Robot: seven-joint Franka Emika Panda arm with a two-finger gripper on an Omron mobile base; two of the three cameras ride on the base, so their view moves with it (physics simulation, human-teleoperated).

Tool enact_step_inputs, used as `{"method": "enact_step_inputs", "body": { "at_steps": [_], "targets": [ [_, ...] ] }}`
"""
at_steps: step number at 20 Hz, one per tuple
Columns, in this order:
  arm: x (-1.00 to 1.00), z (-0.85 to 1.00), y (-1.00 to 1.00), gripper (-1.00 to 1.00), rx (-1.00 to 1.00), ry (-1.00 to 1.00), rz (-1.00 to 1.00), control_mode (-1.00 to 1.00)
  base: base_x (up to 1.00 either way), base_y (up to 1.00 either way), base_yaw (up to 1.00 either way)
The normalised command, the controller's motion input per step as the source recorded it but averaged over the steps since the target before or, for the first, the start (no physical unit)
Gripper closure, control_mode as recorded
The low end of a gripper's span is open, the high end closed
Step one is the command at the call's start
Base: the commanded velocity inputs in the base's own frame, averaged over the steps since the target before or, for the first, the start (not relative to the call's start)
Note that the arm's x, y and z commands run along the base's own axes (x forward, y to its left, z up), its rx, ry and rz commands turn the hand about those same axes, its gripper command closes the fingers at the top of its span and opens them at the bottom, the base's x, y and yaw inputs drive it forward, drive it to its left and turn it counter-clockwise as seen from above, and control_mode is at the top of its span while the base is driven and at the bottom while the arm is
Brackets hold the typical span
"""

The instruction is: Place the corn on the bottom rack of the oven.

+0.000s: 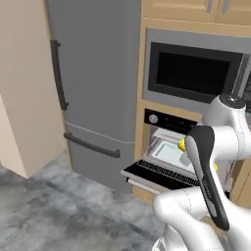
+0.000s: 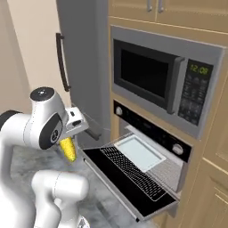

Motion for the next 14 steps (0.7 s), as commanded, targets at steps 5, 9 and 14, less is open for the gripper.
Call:
{"method": "enact_step_inputs", "body": {
  "at_steps": [5, 9, 14],
  "targets": [
    [0.0, 0.0, 0.0, 1.0, 0.0, 0.0, 0.0, 1.0, 0.63, 0.94, -0.59],
    [0.0, 0.0, 0.0, 1.0, 0.0, 0.0, 0.0, 1.0, 0.51, 1.0, -0.5],
    [0.0, 0.0, 0.0, 1.0, 0.0, 0.0, 0.0, 1.0, 0.22, 0.81, -0.39]
  ]
}}
